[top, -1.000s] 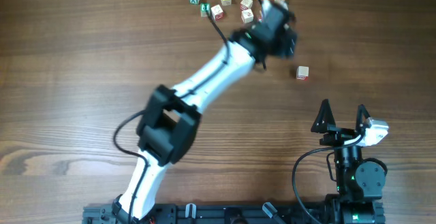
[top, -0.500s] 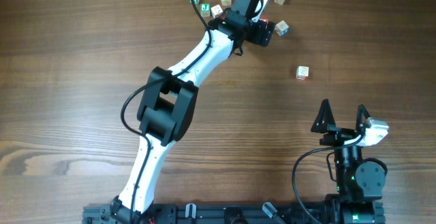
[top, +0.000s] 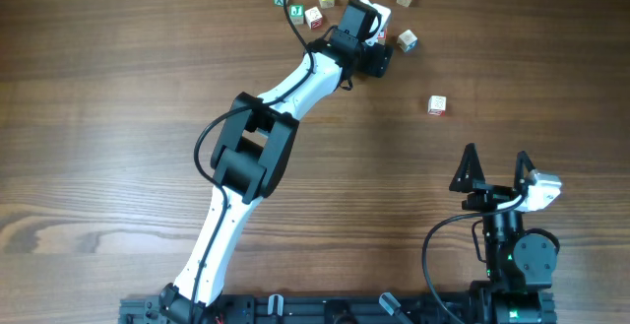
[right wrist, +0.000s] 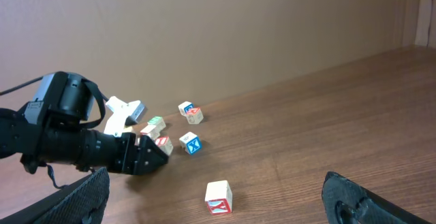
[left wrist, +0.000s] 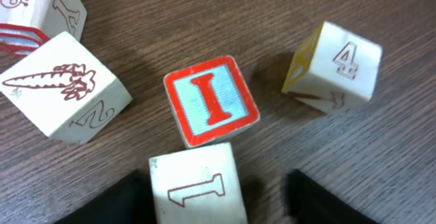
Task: Form a tower
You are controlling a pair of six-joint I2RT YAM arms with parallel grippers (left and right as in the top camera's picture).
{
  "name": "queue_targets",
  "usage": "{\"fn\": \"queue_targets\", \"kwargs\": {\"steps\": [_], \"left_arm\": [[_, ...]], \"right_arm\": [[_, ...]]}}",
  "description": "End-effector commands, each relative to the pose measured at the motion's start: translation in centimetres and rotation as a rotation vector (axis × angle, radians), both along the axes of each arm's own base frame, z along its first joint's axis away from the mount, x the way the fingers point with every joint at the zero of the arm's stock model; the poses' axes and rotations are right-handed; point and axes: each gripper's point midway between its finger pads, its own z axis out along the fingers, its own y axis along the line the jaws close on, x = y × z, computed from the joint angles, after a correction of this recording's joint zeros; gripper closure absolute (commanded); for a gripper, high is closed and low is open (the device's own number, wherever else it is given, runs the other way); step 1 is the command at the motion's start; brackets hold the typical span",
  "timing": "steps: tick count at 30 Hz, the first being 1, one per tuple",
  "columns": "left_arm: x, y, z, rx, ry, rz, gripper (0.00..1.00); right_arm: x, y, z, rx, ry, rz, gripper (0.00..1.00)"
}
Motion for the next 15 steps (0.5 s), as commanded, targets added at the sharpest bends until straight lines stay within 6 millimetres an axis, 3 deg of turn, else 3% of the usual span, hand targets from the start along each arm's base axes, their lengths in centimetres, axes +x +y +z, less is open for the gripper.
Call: {"fn": "queue_targets", "kwargs": {"steps": [1, 4, 9, 11, 15], "left_arm": [[0.1, 0.9, -2.3, 0.050, 0.011, 0.037, 0.63], [0.3, 1.5, -1.1, 0.062, 0.009, 0.110, 0.80], [-1.6, -1.6, 5.6, -0.044, -0.004, 0.129, 0.80], [-4.4, -4.5, 7.2, -0.088, 0.033, 0.065, 0.79], [-9.7, -8.4, 6.3, -0.043, 0.097, -0.038, 0.75]], "right_arm": [[-0.1, -0.3, 0.2, 0.006, -0.011, -0.017, 0.00], [-0.1, -0.3, 0.2, 0.006, -0.011, -0.017, 0.00], [-0.1, -0.3, 0.2, 0.006, -0.011, -0.017, 0.00], [-0.1, -0.3, 0.2, 0.006, -0.011, -0.017, 0.00], [-0.1, -0.3, 0.2, 0.006, -0.011, -0.017, 0.00]]}}
